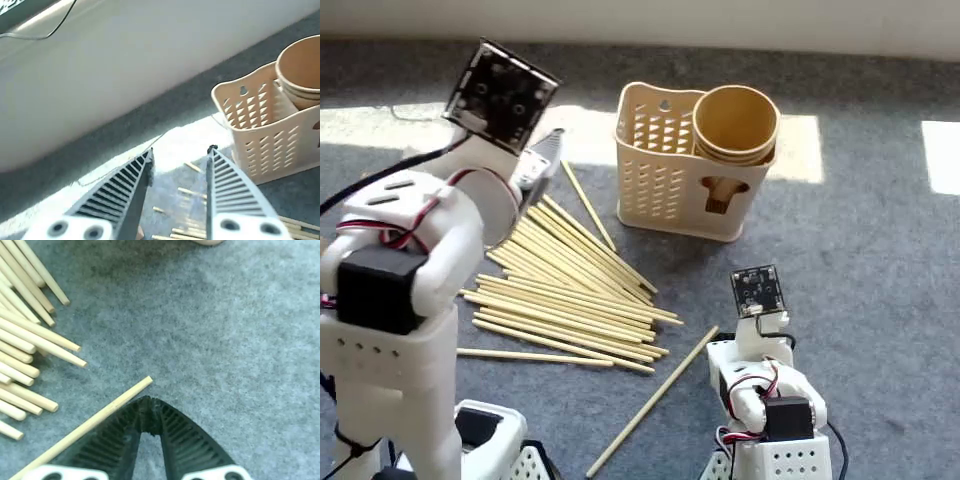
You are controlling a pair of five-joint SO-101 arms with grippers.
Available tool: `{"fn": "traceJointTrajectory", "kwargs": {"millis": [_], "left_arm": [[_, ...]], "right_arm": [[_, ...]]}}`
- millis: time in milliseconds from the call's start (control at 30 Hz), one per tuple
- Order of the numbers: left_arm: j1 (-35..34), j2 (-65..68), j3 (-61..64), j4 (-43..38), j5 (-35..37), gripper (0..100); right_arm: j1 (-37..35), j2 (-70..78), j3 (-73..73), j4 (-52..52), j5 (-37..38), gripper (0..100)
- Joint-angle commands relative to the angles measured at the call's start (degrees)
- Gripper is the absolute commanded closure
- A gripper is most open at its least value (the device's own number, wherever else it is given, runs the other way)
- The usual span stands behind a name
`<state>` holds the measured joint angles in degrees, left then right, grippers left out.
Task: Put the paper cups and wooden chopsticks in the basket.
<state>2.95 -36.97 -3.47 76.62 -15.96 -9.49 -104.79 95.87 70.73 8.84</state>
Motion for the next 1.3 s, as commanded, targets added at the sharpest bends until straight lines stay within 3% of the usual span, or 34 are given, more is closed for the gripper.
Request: {"fn": "traceJointTrajectory", "kwargs": {"millis": [0, 867, 1033, 1267], "left_arm": [[-7.1, -1.4, 1.0, 2.7, 2.1, 83], [-37.9, 0.2, 14.0, 3.1, 1.6, 83], [-41.3, 4.5, 17.0, 3.0, -2.7, 83], [-51.5, 12.4, 16.9, -1.7, 1.8, 73]], "right_arm": [[0.6, -0.3, 5.6, 0.6, 0.0, 99.3], [0.6, -0.3, 5.6, 0.6, 0.0, 99.3], [0.6, -0.3, 5.6, 0.6, 0.0, 99.3], [0.6, -0.3, 5.6, 0.6, 0.0, 99.3]]}}
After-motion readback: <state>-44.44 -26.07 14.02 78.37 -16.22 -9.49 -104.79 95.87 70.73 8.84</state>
